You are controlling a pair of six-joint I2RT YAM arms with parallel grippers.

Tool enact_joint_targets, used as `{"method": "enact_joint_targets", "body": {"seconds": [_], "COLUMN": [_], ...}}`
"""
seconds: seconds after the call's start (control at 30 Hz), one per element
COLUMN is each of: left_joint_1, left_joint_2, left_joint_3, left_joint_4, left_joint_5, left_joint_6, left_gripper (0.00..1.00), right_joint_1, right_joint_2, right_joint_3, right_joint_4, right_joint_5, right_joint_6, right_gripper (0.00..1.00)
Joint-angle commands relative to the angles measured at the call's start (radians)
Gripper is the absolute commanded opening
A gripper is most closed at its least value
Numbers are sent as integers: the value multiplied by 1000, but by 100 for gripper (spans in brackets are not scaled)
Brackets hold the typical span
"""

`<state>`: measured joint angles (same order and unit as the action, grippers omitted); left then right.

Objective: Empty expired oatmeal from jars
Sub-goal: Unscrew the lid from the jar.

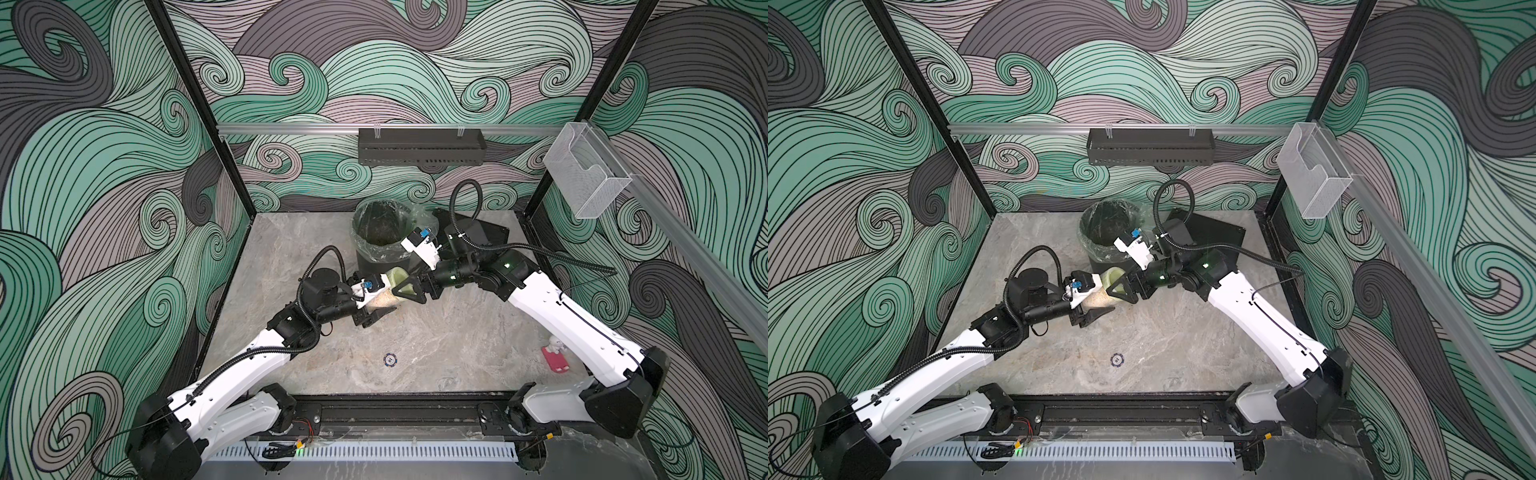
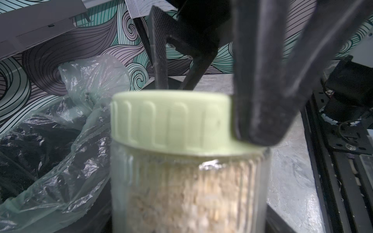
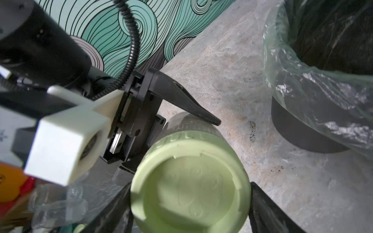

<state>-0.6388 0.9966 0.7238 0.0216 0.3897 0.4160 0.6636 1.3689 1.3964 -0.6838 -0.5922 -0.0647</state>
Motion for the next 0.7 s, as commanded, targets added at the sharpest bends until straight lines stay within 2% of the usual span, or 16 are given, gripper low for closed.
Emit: {"method": "enact_joint_targets", "body": {"seconds": [0.0,0.13,0.23,0.33,0.47,0.67], "left_joint_1": [12,11,13,12,13,19], "left_joint_2": [-35,-33,-34,-32,-28,-19], "left_joint_3": [105,104,105,103,104,109], "left_joint_4": [165,163,159,154,149,136], "left_joint_5": [20,22,21,14,11,5], "left_joint_6": [-45,-44,-39,-37,-33,-23], "left_gripper": [7,7,7,7,7,7], "right_joint_1": [-6,-20,-33,-36,-35,-36], "right_joint_2": [-28,-32,-11,11,9,-48], "right_joint_3": [-47,-55,-23,15,30,10], "right_joint_4": [-76,-95,-122,-149,-154,-140], "right_joint_5": [93,119,119,111,113,173], "right_joint_6": [-315,-471,-515,-515,-502,-531], "right_gripper": [57,59,61,71,97,99]}}
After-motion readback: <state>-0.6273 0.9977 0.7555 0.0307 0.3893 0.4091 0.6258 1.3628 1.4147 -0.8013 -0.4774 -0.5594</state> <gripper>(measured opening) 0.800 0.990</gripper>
